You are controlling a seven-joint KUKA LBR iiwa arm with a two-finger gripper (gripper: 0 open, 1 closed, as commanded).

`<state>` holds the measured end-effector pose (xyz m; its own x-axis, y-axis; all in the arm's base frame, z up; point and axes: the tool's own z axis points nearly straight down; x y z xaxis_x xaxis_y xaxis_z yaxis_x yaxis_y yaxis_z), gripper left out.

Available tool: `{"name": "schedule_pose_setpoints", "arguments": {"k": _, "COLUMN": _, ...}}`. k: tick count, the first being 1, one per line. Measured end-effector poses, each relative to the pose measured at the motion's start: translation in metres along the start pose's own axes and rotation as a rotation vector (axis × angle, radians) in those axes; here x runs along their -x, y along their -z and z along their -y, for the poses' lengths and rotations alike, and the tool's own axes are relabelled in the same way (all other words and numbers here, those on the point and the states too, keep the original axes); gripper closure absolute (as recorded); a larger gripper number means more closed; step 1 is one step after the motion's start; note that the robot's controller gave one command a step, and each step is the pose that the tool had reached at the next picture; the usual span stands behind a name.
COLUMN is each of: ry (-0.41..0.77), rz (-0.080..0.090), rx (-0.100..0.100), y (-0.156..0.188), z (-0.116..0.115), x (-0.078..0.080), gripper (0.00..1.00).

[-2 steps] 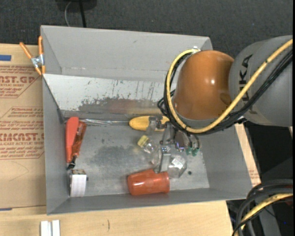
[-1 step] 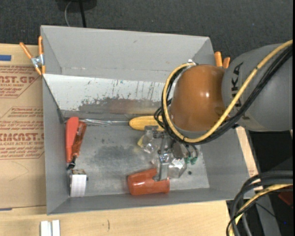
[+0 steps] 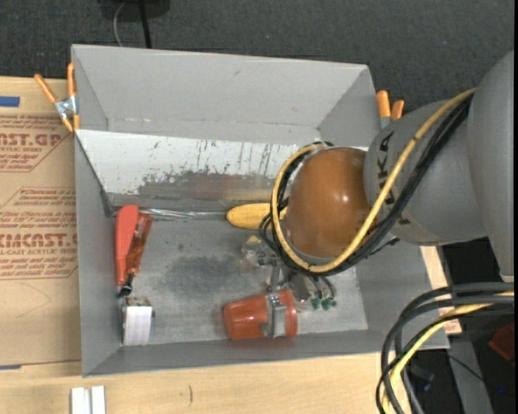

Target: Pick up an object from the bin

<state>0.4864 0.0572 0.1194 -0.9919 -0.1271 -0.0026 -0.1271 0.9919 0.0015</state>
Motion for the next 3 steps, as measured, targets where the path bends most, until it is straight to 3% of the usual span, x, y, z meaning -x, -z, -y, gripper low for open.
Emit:
{"name": "schedule_pose_setpoints", "arguments": {"k": 1, "ry": -0.061, "rz": 0.0, "rx": 0.0, "y": -0.05, "z": 0.019, "x": -0.01, "gripper": 1.0}}
{"name": "schedule_pose_setpoints", "arguments": {"k": 2, "ry": -0.062, "rz": 0.0, "rx": 0.0, "y": -0.05, "z": 0.019, "x": -0.01, "gripper": 1.0}}
{"name": "schedule_pose_setpoints", "arguments": {"k": 3, "ry": 0.024, "rz": 0.006, "rx": 0.0, "y": 0.15, "z": 0.009, "x": 0.002, "gripper": 1.0}}
